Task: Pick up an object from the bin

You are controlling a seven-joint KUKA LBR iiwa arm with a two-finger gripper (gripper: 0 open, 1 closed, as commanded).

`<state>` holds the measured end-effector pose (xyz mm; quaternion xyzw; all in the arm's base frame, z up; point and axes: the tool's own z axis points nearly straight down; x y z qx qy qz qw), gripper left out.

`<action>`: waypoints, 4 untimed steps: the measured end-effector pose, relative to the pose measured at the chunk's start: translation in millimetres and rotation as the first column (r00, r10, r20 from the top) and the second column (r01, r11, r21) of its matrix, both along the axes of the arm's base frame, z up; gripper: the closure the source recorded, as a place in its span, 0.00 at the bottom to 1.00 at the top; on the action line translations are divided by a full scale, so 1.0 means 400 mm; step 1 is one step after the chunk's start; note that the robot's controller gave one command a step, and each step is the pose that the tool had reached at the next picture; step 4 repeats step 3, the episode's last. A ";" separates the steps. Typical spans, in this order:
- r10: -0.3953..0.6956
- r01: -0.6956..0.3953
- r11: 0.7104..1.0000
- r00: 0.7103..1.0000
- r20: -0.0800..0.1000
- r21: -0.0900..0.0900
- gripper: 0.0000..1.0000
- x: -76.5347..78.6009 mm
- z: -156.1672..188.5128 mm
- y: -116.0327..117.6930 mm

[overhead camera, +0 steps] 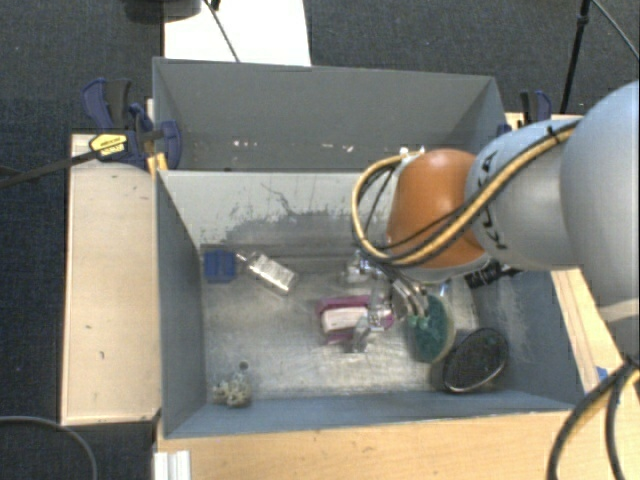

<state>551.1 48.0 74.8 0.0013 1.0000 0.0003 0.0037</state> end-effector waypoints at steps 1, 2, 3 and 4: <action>-0.001 0.001 1.000 1.000 0.008 0.001 1.00 0.006 0.005 0.001; -0.001 0.001 1.000 1.000 -0.002 0.001 1.00 0.009 0.076 0.001; -0.002 0.002 1.000 1.000 -0.001 0.001 1.00 0.012 0.181 0.001; -0.002 0.002 1.000 1.000 -0.001 0.001 1.00 0.012 0.181 0.001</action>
Offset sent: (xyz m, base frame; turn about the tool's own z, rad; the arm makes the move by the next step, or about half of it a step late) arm 0.0000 0.0000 0.0000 0.0000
